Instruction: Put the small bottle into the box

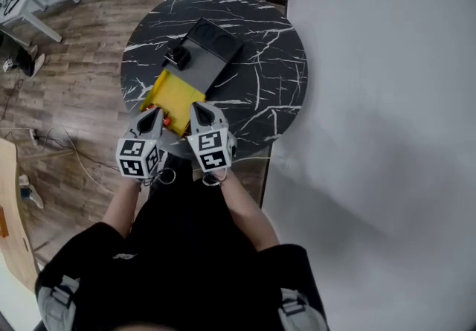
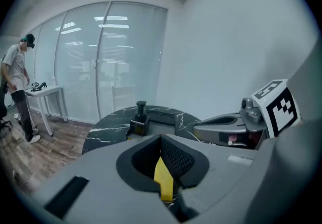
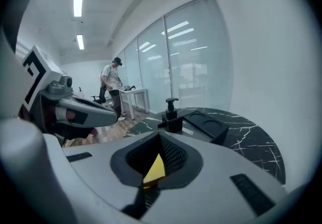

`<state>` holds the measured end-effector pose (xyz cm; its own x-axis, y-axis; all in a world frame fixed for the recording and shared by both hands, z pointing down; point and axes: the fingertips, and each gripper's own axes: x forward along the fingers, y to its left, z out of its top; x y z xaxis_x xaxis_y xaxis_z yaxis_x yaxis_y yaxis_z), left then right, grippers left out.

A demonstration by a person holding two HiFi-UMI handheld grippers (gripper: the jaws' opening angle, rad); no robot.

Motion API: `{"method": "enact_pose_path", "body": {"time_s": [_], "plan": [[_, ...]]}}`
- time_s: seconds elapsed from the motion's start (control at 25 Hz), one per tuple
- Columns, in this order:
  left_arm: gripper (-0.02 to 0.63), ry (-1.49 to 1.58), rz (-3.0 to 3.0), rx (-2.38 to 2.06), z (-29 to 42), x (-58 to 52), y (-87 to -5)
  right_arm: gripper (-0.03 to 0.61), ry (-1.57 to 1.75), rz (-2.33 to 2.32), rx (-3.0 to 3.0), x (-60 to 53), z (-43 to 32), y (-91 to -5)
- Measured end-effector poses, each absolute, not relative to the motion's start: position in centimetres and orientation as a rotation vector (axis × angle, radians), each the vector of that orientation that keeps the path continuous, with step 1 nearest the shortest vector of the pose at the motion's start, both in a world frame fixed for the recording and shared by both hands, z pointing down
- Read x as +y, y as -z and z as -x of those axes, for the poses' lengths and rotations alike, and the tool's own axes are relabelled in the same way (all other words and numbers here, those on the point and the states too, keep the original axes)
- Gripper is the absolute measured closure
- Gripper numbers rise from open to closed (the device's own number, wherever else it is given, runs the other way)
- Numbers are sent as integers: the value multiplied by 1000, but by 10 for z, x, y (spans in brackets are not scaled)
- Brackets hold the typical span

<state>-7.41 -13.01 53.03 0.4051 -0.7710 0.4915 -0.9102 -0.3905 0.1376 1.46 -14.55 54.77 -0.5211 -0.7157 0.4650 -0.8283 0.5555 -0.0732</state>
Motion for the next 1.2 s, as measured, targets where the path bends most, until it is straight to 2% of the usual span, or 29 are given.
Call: {"method": "enact_pose_path", "body": {"time_s": [0.36,0.68,1.2], "plan": [[614,-416,-2422,-1593,49,-122,-450,581,-224,-1461,-2568,-132,-35,-442],[614,-225,-2508,-1648,36,-111,-385,581,-25,-1585,-2627,-118,-56,-368],[614,-254,-2538,-1670,41,-94,-383,583,-3,-1656,-2622,-100,-66,-358]]}}
